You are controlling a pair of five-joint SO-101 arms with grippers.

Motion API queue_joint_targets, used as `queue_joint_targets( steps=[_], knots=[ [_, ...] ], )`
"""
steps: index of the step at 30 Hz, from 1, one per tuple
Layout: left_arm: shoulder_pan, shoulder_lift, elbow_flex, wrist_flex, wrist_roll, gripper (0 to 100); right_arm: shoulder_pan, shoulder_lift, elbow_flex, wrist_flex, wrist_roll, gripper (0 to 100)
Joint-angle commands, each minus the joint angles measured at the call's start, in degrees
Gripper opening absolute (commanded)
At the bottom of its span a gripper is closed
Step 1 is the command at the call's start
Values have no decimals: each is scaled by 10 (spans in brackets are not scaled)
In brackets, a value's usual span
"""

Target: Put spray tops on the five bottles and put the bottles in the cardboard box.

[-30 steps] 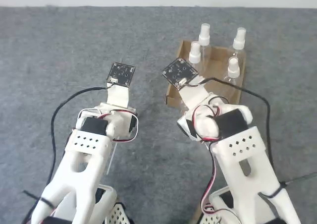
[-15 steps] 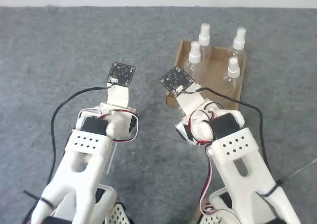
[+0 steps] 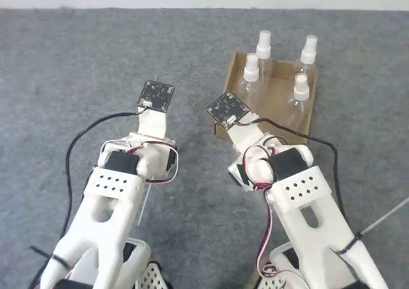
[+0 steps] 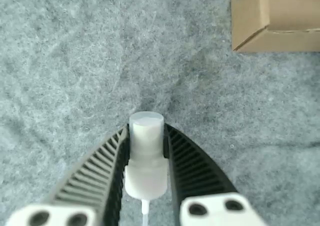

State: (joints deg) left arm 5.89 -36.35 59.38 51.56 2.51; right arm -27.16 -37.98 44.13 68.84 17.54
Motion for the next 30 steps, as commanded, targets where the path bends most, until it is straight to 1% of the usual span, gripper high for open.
queue_joint_targets(
  steps=[1, 12, 16, 19, 23, 30],
  knots=[
    [-3, -23, -7, -17, -4, 13, -1, -27, -6, -9, -4, 6],
    [-4, -24, -16, -15, -3, 13, -2, -26, 5, -13, -2, 6],
    [-4, -24, -40, -15, -2, 13, -29, -26, 28, -58, -5, 6],
    [-4, -24, -73, -11, -1, 13, -77, -26, 51, -95, -5, 6],
    [-12, -24, -152, 8, 16, 13, -113, -26, 72, -132, -5, 6],
    [-82, -24, -385, 140, 18, 13, -116, -27, 81, -148, -1, 6]
  ],
)
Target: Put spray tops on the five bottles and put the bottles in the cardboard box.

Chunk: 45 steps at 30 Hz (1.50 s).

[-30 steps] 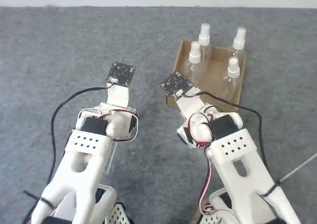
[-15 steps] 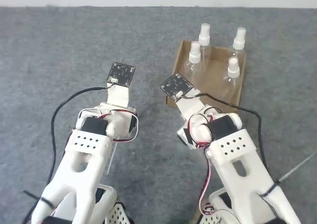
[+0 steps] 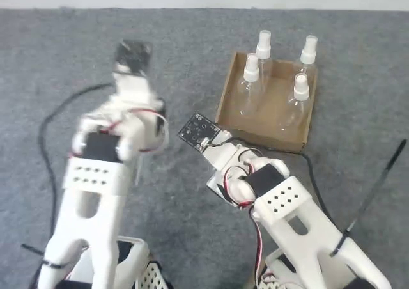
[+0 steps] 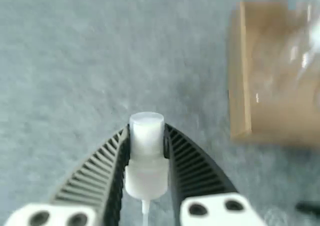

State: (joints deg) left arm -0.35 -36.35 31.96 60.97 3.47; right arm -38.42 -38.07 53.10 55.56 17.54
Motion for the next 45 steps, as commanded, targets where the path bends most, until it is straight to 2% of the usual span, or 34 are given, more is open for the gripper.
queue_joint_targets(
  steps=[1, 4, 9, 13, 15, 20, 24, 26, 31, 34, 38, 45],
  knots=[
    [-28, -24, -134, 57, 8, 13, -5, -26, -11, -15, -1, 6],
    [-46, -24, -175, 72, 8, 13, -29, -26, -18, -42, 0, 6],
    [-76, -24, -197, 73, 10, 13, -106, -19, -22, -164, -4, 6],
    [-105, -45, -204, 72, 50, 13, -147, -19, -19, -225, -6, 6],
    [-110, -75, -204, 72, 66, 13, -151, -20, -12, -247, -15, 6],
    [-107, -162, -182, 51, 72, 13, -151, -25, 47, -341, -91, 6],
    [-101, -190, -138, -3, 86, 13, -153, -26, 88, -410, -97, 6],
    [-67, -176, -127, -4, 87, 13, -153, -26, 105, -438, -98, 6],
    [-1, -131, -118, -39, 145, 13, -153, -26, 135, -466, -98, 6],
    [4, -105, -117, -75, 156, 13, -153, -26, 147, -466, -98, 6],
    [4, -66, -116, -82, 165, 13, -153, -26, 149, -466, -98, 6],
    [4, -56, -43, -125, 170, 13, -153, -26, 149, -466, -98, 6]
  ],
)
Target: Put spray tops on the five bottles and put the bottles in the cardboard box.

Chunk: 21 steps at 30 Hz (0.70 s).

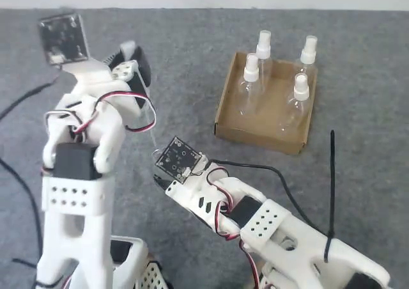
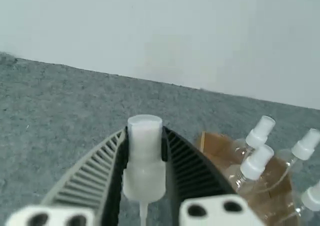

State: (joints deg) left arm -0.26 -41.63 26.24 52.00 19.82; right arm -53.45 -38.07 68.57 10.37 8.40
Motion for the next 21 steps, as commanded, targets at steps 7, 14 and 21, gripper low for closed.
queue_joint_targets(
  steps=[7, 14, 21],
  knots=[
    [2, -4, 74, -72, 4, 13, -3, -26, -6, -15, -7, 6],
    [5, -4, 102, -43, 4, 13, 0, -26, -7, -15, -9, 6],
    [8, -29, 105, 10, 4, 13, 1, -39, -4, -33, -78, 6]
  ],
)
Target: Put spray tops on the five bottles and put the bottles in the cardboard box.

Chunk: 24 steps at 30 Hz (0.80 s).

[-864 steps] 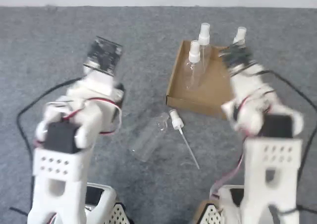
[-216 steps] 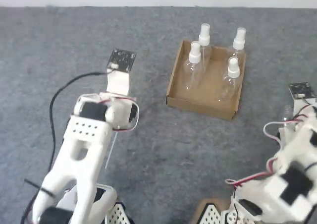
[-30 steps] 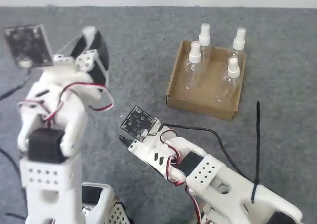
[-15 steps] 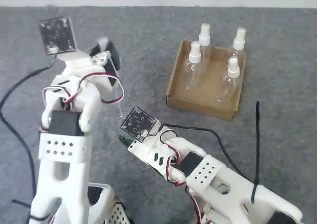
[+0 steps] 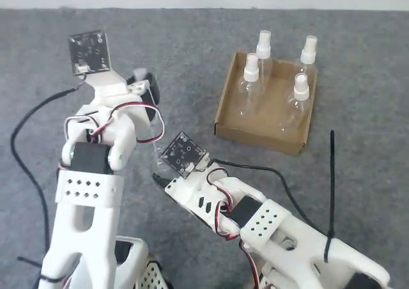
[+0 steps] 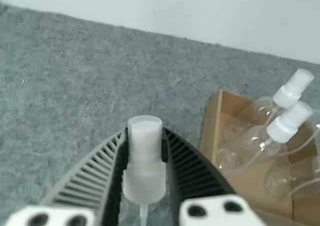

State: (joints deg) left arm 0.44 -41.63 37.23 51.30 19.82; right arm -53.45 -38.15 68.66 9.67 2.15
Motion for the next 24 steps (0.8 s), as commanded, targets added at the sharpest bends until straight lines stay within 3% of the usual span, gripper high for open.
queue_joint_targets(
  steps=[1, 6, 12, 24],
  knots=[
    [1, -44, -1, 25, 4, 13, 6, -48, -4, -29, -17, 6],
    [8, -140, 47, 30, -35, 13, 35, -115, 22, -35, -28, 6],
    [102, -188, 113, 28, -67, 13, 36, -172, 62, -30, -30, 6],
    [107, -193, 87, 81, -69, 13, 66, -219, 85, -39, -30, 6]
  ],
)
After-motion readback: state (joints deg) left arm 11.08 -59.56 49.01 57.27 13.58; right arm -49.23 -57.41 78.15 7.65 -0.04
